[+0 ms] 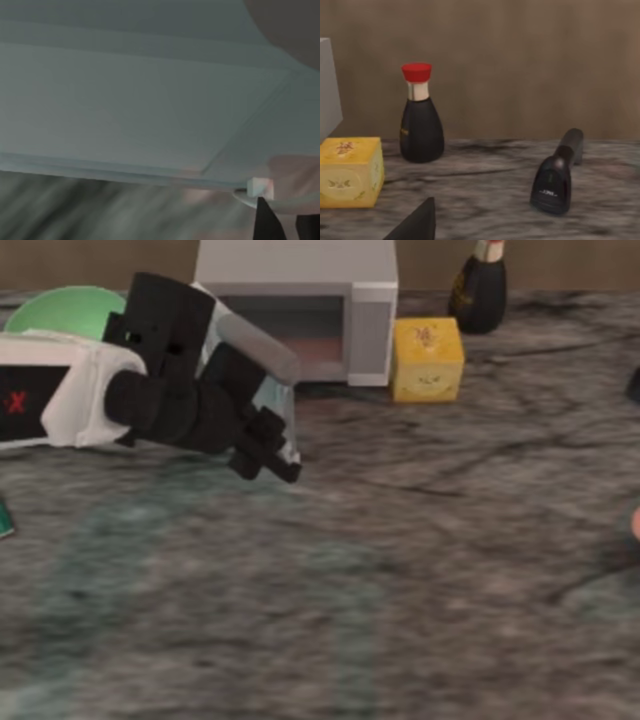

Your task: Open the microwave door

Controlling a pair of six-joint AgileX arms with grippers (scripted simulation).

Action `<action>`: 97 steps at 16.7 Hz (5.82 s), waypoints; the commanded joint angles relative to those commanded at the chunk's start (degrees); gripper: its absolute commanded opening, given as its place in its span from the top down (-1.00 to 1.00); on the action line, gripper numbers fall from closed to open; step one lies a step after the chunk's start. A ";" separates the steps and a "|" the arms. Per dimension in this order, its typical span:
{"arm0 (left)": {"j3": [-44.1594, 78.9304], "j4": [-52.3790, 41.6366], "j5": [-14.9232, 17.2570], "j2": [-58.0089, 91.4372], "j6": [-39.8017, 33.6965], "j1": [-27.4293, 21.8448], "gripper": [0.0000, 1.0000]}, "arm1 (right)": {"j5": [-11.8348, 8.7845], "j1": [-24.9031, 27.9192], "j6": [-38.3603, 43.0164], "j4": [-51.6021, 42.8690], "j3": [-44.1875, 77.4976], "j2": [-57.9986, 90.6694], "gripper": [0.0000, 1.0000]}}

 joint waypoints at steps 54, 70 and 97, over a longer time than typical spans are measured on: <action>-0.69 -2.74 5.54 -0.88 7.77 3.28 1.00 | 0.00 0.00 0.00 0.00 0.00 0.00 -1.00; -0.69 -2.74 5.54 -0.88 7.77 3.28 1.00 | 0.00 0.00 0.00 0.00 0.00 0.00 -1.00; -0.58 -4.66 8.27 -1.02 12.04 5.02 1.00 | 0.00 0.00 0.00 0.00 0.00 0.00 -1.00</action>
